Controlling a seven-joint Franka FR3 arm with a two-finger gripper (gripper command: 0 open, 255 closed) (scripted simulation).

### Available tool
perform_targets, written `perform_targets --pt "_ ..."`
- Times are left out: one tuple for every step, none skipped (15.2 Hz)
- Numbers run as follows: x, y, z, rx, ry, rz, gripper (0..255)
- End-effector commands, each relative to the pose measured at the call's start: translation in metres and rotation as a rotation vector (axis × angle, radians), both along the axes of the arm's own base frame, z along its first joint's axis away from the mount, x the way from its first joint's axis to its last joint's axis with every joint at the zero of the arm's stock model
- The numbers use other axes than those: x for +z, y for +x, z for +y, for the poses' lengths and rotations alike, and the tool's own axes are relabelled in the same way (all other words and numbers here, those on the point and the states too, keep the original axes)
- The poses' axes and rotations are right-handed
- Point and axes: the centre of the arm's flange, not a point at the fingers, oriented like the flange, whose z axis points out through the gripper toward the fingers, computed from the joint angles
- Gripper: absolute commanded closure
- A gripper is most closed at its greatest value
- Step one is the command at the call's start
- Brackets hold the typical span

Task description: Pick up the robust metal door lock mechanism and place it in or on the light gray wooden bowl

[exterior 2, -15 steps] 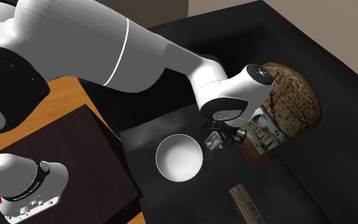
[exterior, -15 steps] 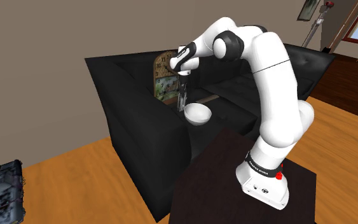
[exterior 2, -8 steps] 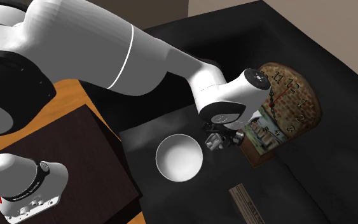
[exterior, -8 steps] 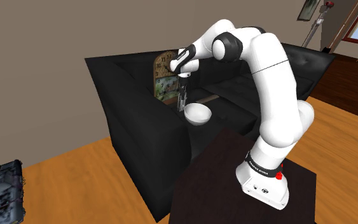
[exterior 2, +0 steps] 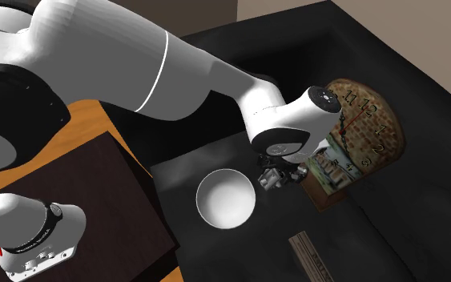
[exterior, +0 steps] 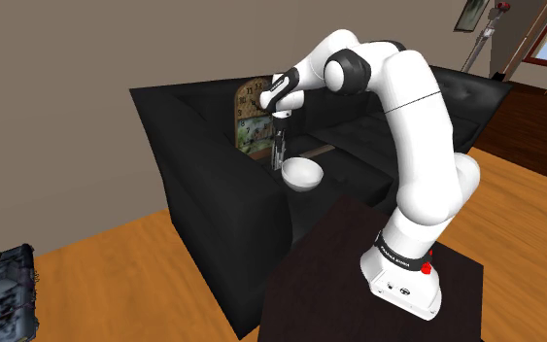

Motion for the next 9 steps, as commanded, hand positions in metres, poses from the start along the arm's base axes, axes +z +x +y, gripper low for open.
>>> perform_targets --pt "-0.001 0.000 0.000 0.000 0.001 0.001 255" --pt "-0.001 0.000 0.000 0.000 0.001 0.001 255" --pt "-0.001 0.000 0.000 0.000 0.001 0.001 255" --pt "-0.001 0.000 0.000 0.000 0.001 0.001 255" --pt "0.004 0.000 0.000 0.000 0.001 0.001 255" --pt "0.010 0.000 0.000 0.000 0.001 0.001 255" --pt "0.015 0.000 0.000 0.000 0.001 0.001 255" --pt "0.020 0.000 0.000 0.000 0.001 0.001 255" --pt "0.025 0.000 0.000 0.000 0.001 0.001 255"
